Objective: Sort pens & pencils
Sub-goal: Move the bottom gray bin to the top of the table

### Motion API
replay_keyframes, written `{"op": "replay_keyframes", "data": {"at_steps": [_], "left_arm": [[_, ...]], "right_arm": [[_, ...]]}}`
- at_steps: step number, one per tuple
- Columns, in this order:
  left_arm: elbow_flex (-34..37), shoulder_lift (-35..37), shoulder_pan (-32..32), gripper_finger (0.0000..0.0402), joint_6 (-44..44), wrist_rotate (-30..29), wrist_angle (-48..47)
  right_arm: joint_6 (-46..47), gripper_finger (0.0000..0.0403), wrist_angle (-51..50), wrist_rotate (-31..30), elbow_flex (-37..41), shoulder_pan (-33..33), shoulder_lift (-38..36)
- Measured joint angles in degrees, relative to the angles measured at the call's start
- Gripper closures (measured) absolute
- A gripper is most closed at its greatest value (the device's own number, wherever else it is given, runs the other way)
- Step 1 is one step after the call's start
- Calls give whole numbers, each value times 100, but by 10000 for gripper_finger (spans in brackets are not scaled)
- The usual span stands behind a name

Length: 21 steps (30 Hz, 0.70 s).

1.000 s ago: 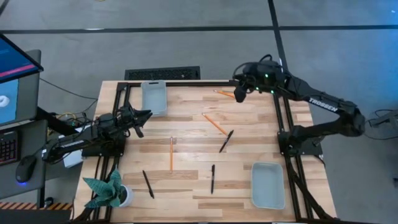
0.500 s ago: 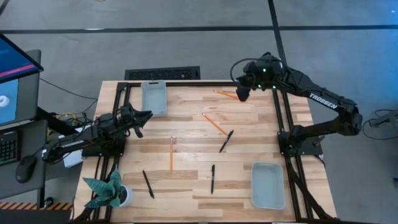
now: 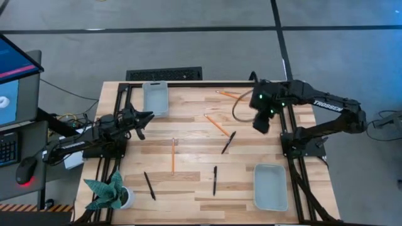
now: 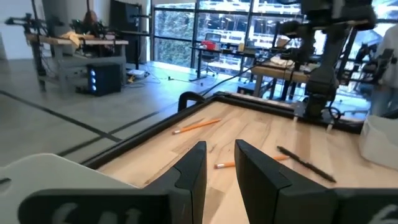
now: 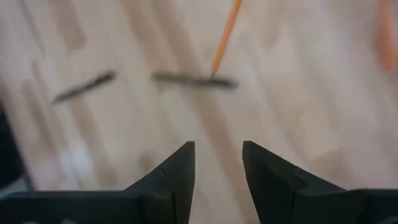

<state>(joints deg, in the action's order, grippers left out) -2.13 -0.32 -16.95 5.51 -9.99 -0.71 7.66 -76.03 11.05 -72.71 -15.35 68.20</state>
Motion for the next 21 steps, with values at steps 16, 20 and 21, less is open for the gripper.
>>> {"op": "replay_keyframes", "data": {"at_steps": [16, 20, 21], "left_arm": [[-28, -4, 0, 329, -440, -641, -73], [-28, -4, -2, 329, -436, -643, -83], [-28, -4, 0, 329, -436, -642, -83]], "right_arm": [[293, 246, -394, -63, 1, 2445, 153], [698, 246, -413, -77, 154, 2829, 262], [841, 246, -407, -75, 259, 2920, 300]]}}
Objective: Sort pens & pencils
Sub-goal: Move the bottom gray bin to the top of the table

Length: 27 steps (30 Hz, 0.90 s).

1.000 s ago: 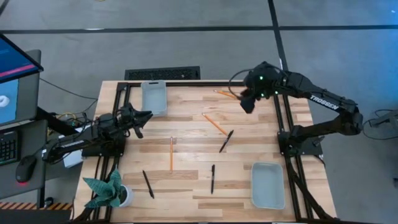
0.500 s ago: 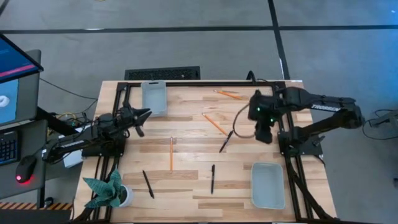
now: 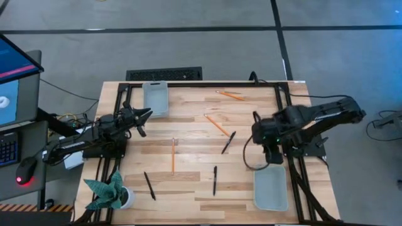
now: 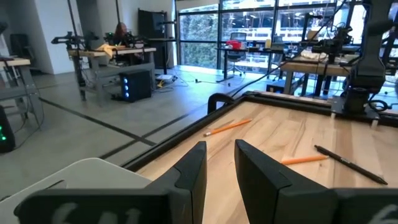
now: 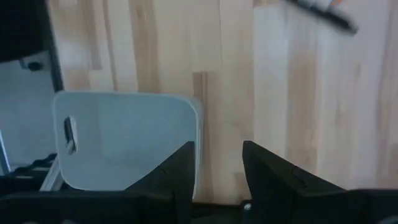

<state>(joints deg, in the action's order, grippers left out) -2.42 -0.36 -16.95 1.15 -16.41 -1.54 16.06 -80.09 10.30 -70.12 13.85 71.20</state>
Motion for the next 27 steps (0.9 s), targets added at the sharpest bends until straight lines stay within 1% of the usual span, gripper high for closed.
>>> {"op": "replay_keyframes", "data": {"at_steps": [3, 6, 13, 20, 22, 27], "left_arm": [[0, 0, 0, 329, 44, -6, -4], [0, 0, -1, 329, 130, -9, -9], [0, -1, -1, 329, 153, -8, -20], [0, -7, -1, 329, 90, -10, -24], [0, -4, -1, 329, 79, -10, -24], [0, -54, 0, 329, 72, -15, -24]], "right_arm": [[468, 246, 68, 2, 283, 233, 174], [640, 246, 202, 6, 622, 426, 271], [648, 246, 1218, 36, 1148, 726, 399], [793, 246, 1398, 65, 1559, 945, 717], [797, 246, 1686, 104, 1637, 979, 811], [797, 246, 2020, 166, 1790, 977, 1021]]}}
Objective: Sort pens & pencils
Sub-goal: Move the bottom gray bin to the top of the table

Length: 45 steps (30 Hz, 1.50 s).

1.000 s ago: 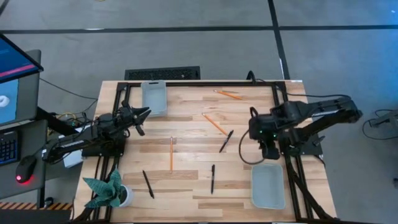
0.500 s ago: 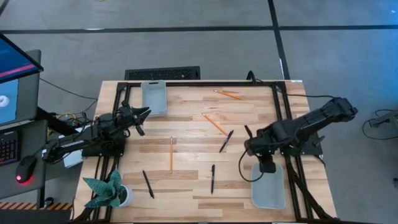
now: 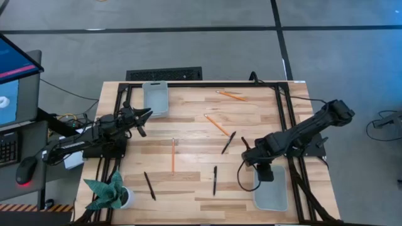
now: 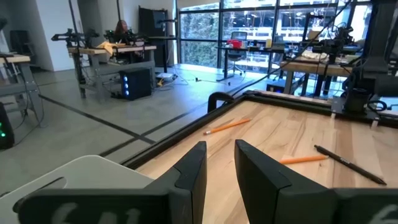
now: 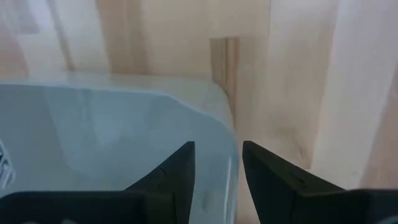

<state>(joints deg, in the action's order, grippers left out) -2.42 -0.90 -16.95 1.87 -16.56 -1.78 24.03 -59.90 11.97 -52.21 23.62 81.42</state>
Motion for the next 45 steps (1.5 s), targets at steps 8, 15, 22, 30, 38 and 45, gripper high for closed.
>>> {"op": "replay_keyframes", "data": {"at_steps": [8, 15, 22, 30, 38, 45], "left_arm": [[0, -187, 0, 329, -37, -42, -2], [0, -327, -2, 329, 15, -50, -7], [2, -324, 0, 329, 16, -61, -4], [2, -324, -2, 329, 44, -63, -2], [4, -324, -2, 329, 83, -63, -2], [4, -324, -2, 329, 92, -63, 0]], "right_arm": [[-21, 246, 92, -1, 10, 0, 598], [-94, 277, 203, 0, 10, 0, 915], [-197, 351, 354, -2, 5, -13, 939], [-212, 380, 291, 0, 3, -112, 937], [-606, 382, -300, 2, -36, -454, 937], [-1110, 371, -462, -4, -235, -918, 937]]}}
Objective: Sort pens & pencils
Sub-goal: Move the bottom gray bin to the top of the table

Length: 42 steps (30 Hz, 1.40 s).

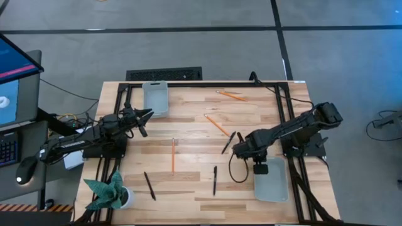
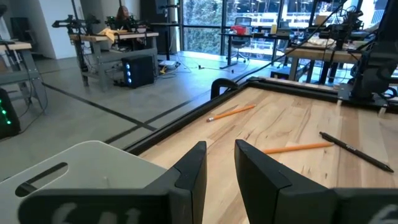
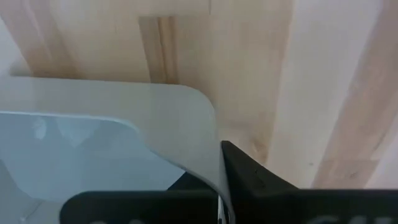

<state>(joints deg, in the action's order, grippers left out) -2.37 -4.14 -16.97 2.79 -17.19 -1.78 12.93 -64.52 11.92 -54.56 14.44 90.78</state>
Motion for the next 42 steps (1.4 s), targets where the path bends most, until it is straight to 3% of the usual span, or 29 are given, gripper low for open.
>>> {"op": "replay_keyframes", "data": {"at_steps": [8, 17, 21, 28, 32, 36, 42], "left_arm": [[0, 0, 0, 329, 0, 0, 0], [2, 0, 0, 329, 0, 0, 0], [2, 0, 1, 329, 0, 2, 0], [2, 0, 0, 329, -5, 2, 1], [2, 0, 1, 329, -11, 2, 0], [2, 0, 2, 329, -13, -17, 2], [2, 0, 0, 329, -15, -24, 2]], "right_arm": [[-942, 382, -576, -224, -688, -720, 0], [-2092, 363, -1000, -1526, -1917, -1896, -4], [-2756, 382, -784, -2065, -2477, -2387, -4], [-3303, 370, 557, -2197, -3091, -3230, 52], [-3841, 357, 977, -2260, -3397, -3488, 451], [-4295, 381, 1182, -2247, -3912, -3579, 1148], [-4770, 380, 1476, -1969, -5111, -3671, 2262]]}}
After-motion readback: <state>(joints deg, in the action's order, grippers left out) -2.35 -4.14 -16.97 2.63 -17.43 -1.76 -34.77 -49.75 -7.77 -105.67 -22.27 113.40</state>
